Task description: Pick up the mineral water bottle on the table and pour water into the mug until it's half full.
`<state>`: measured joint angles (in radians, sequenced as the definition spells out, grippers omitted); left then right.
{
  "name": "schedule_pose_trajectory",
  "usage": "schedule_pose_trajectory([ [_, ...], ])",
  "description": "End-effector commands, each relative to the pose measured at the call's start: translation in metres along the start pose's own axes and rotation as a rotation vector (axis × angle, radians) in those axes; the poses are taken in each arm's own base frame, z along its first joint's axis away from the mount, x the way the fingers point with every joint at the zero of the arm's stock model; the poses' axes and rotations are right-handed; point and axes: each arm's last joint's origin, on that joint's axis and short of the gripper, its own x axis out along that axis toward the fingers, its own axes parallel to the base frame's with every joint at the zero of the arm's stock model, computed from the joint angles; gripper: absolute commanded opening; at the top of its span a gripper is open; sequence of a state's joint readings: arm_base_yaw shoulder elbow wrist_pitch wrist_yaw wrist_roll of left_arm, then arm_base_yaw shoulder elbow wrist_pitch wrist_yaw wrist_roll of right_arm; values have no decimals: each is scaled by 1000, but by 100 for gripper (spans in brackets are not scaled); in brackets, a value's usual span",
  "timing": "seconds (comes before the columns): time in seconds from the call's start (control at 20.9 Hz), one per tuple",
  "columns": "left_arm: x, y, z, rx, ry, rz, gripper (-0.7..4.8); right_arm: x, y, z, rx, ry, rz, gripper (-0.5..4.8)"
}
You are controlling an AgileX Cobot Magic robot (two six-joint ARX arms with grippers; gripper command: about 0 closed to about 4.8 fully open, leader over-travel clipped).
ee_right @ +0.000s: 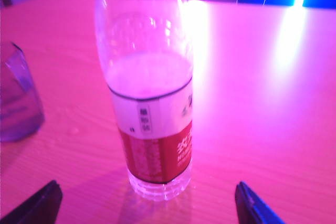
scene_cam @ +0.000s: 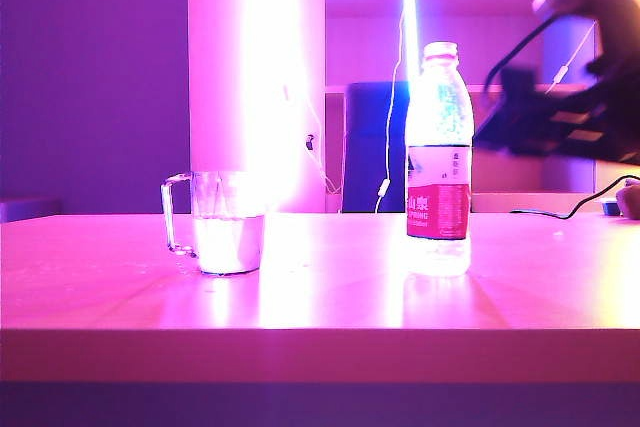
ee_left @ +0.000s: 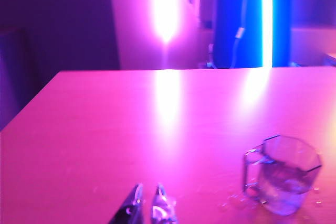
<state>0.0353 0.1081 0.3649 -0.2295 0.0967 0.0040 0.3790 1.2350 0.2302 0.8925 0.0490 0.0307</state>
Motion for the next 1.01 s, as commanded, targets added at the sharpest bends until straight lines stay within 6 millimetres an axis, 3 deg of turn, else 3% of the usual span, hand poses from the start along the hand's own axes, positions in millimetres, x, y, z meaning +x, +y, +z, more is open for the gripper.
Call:
schedule_pose_trajectory([
  [0.05, -3, 3, -25, -62, -9, 107, 28, -19, 0, 12, 9, -108, 8, 479],
  [0.14, 1, 3, -39, -66, 39, 119, 28, -33, 0, 21, 13, -178, 13, 479],
  [0.29, 8, 3, -56, -67, 49, 90, 28, -49, 3, 32, 12, -217, 60, 214],
  [0.34, 9, 3, -59, -67, 52, 79, 28, -53, 4, 34, 21, -225, 85, 161],
  [0.38, 12, 2, -67, -67, 52, 38, 28, -61, 6, 37, 63, -231, 144, 65],
  [0.48, 15, 1, -80, -70, 61, -13, 28, -69, 8, 40, 106, -228, 256, -6],
  [0.67, 18, 0, -101, -81, 147, -27, 28, -76, 13, 37, 98, -175, 447, -6],
  [0.77, 17, 0, -103, -84, 172, -27, 28, -76, 14, 38, 96, -175, 467, 3],
  [0.86, 17, 0, -104, -85, 176, -37, 28, -76, 15, 38, 116, -176, 478, 45],
  [1.01, 17, 0, -104, -85, 178, -36, 28, -76, 15, 38, 156, -163, 491, 45],
])
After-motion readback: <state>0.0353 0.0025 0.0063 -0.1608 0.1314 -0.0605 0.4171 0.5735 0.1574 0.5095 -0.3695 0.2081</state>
